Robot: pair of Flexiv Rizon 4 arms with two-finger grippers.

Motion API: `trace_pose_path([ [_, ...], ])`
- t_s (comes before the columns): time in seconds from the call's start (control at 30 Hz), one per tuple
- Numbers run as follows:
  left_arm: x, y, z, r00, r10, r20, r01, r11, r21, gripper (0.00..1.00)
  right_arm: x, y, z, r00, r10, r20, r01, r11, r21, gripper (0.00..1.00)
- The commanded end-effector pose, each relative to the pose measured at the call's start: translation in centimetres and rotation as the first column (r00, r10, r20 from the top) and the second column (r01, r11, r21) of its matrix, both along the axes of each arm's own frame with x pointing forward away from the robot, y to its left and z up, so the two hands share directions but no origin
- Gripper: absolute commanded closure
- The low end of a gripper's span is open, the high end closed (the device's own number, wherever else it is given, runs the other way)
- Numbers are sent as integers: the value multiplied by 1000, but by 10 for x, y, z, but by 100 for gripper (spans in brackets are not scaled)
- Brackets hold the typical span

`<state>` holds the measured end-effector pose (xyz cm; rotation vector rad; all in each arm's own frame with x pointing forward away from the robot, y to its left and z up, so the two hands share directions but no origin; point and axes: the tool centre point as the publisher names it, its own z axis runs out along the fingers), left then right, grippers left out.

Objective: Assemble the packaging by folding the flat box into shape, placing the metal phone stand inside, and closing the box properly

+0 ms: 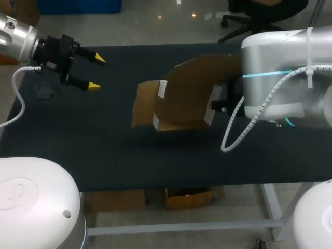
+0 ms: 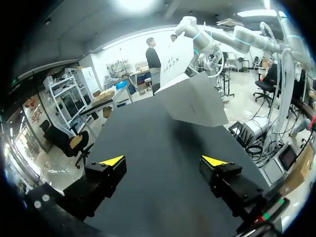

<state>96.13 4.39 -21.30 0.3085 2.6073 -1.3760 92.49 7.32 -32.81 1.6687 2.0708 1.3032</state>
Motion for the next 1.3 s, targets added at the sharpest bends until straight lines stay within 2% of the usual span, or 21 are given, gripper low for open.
trace_pose_path([
  [0.03, -1, 3, -1, 1000, -2, 8, 2, 1000, 8, 0, 3, -9, 9, 960, 147, -237, -155, 988, -12, 100],
  [0.27, 1, 7, -5, 1000, -14, 21, 13, 999, 34, 0, 5, -14, 14, 931, 141, -337, -173, 983, -67, 100],
  [0.43, 3, 10, -6, 1000, -5, 20, 4, 998, 62, 0, 7, -15, 12, 888, 134, -440, -195, 976, -97, 100],
  [0.5, 3, 11, -7, 1000, 17, 9, -18, 998, 68, 0, 7, -15, 11, 876, 118, -468, -191, 975, -110, 100],
  [0.7, 3, 13, -13, 993, 93, -76, -88, 994, 63, 0, 9, -18, 7, 838, 90, -538, -185, 975, -124, 100],
  [0.93, -3, 12, -17, 987, 123, -107, -115, 991, 72, 0, 11, -28, 1, 802, 92, -590, -180, 979, -93, 100],
  [1.3, -3, 12, -17, 987, 123, -107, -115, 991, 72, 0, 11, -28, 1, 802, 92, -590, -180, 979, -93, 100],
])
